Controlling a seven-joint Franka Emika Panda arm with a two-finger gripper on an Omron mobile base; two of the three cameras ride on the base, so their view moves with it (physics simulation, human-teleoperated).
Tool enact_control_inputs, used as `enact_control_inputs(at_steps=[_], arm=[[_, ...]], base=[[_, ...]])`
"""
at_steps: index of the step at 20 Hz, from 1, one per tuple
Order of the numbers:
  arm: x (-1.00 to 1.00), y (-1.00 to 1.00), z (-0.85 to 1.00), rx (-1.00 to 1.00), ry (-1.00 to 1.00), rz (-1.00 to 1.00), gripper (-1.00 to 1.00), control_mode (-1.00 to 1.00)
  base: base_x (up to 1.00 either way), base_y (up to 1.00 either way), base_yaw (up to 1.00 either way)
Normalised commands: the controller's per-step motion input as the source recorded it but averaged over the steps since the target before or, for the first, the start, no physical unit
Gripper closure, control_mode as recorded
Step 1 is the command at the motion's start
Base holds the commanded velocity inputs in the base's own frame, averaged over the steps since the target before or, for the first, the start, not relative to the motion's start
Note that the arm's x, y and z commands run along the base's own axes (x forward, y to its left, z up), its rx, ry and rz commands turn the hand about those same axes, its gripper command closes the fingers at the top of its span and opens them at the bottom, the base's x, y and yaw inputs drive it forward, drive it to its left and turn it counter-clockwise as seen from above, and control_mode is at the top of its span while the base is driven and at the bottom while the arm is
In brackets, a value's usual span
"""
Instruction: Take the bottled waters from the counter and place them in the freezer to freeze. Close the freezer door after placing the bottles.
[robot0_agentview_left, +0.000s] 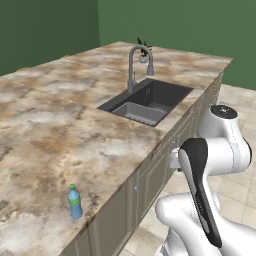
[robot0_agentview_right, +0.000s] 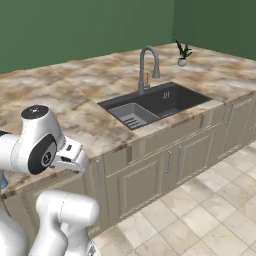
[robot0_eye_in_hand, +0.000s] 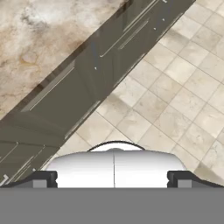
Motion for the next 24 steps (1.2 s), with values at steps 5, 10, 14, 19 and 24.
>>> enact_control_inputs(at_steps=[5,10,14,19,24], arm=[[0.0,0.0,0.0,0.0,0.0,0.0,-1.0,1.0],[0.0,0.0,0.0,0.0,0.0,0.0,-1.0,1.0],[0.0,0.0,0.0,0.0,0.0,0.0,-1.0,1.0],[0.0,0.0,0.0,0.0,0.0,0.0,-1.0,1.0],[0.0,0.0,0.0,0.0,0.0,0.0,-1.0,1.0]], base=[[0.54,-0.12,0.68],[0.57,-0.09,0.73],[0.65,-0.27,0.67],[0.42,-0.43,0.65],[-0.09,-0.47,0.26]])
